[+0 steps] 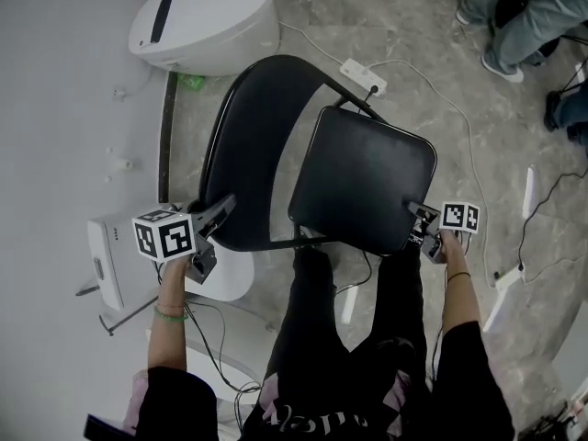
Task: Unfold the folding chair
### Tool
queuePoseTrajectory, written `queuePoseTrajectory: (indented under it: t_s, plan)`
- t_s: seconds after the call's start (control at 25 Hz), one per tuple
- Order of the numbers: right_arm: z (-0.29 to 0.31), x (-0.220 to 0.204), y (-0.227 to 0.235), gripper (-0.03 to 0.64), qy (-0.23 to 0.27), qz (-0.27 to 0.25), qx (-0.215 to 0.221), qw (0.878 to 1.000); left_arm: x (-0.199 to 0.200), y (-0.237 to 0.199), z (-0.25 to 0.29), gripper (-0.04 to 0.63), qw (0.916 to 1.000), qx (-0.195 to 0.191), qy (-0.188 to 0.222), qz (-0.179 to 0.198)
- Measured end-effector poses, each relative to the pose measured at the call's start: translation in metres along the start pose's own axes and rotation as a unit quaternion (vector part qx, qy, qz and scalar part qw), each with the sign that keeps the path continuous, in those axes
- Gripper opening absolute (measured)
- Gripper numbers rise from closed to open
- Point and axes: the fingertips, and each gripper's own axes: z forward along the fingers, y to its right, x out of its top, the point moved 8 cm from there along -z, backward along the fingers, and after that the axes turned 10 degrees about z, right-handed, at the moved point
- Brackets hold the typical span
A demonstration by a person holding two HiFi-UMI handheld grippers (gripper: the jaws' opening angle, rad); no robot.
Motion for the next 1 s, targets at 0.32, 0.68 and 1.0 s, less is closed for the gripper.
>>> queuePoseTrajectory:
  t_s: [0.32,0.68,1.0]
  plan:
    - [0.002,0.008,-0.023,0.122,0.03,0.011,0.036,0.999,-0.004,0.007,0.01,0.071,0.9995,0.03,-0.01,0.007]
    - [-0.022,-0.006,-0.059,0.121,0.069,0.01,0.067,0.995,-0.012,0.005,0.005,0.137,0.9967,0.051,0.046,-0.043]
    - [-0.064,-0.056,-0.133,0.121,0.083,-0.051,0.075,0.992,-0.01,0.015,-0.063,0.176,0.9847,0.114,0.129,-0.027]
